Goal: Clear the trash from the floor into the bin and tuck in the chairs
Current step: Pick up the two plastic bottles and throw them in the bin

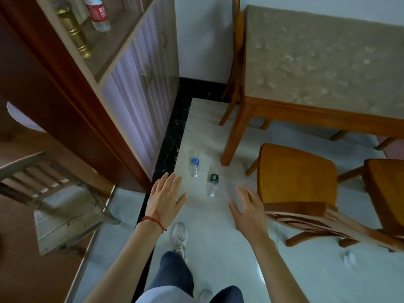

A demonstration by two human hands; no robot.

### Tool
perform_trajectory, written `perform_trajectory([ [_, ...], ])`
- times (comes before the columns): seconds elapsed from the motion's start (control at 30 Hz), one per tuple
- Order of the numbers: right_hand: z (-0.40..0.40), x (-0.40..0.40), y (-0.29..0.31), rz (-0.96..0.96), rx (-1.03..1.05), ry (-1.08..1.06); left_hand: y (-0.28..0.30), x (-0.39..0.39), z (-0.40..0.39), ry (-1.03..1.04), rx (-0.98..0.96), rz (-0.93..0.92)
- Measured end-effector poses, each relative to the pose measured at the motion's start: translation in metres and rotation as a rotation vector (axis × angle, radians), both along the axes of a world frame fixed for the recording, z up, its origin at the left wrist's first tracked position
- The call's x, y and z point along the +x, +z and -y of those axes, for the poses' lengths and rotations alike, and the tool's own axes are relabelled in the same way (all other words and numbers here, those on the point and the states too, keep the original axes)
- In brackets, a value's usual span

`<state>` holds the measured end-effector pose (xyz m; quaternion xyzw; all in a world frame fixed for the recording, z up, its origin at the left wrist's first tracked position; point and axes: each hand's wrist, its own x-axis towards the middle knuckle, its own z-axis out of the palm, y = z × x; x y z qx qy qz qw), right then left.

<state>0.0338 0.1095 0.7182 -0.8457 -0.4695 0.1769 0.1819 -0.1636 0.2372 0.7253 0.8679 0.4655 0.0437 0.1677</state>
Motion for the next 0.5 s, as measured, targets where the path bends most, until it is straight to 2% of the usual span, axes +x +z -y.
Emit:
perform_trajectory([
  [0.27,-0.091,0.019,-0.01,-0.014,-0.011,-0.086,-0.007,0.031,-0.117,-0.054,-0.082,-0.006],
  [0.5,-0.133,0.039,-0.023,-0.073,-0.027,-0.125,-0.021,0.06,-0.169,-0.05,-0.149,-0.022],
])
